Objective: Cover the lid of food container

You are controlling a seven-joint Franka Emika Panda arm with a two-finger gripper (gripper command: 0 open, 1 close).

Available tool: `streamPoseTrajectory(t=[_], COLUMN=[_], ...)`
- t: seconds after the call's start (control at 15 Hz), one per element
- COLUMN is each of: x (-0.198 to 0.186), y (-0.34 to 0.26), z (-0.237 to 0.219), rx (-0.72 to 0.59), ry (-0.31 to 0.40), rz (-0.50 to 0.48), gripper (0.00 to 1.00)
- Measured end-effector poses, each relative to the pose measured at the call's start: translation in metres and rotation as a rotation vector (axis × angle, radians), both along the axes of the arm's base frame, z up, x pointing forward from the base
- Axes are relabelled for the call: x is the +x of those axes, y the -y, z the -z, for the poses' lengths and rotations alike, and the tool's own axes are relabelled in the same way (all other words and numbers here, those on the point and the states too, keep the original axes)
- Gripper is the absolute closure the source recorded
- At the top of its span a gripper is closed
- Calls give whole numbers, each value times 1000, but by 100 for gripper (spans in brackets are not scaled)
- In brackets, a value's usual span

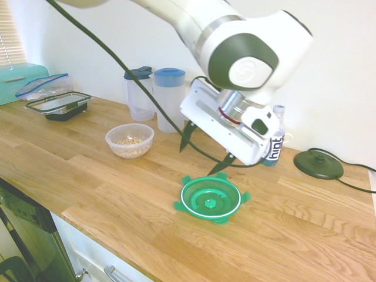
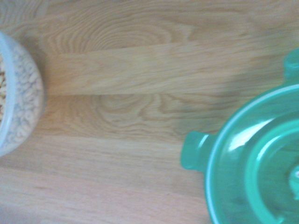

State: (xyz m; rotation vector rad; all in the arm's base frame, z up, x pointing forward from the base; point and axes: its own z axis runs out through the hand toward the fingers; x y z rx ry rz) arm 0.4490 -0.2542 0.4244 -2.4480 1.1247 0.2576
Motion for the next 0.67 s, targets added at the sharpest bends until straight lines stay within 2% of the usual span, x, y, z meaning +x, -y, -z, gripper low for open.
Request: streamPoseTrajectory(t=[0.27, 0.67], x=[7, -21], y=[50, 123], z=[34, 43], rx=[48, 156], ry=[-24, -8], rz=[32, 60], gripper=[0, 0])
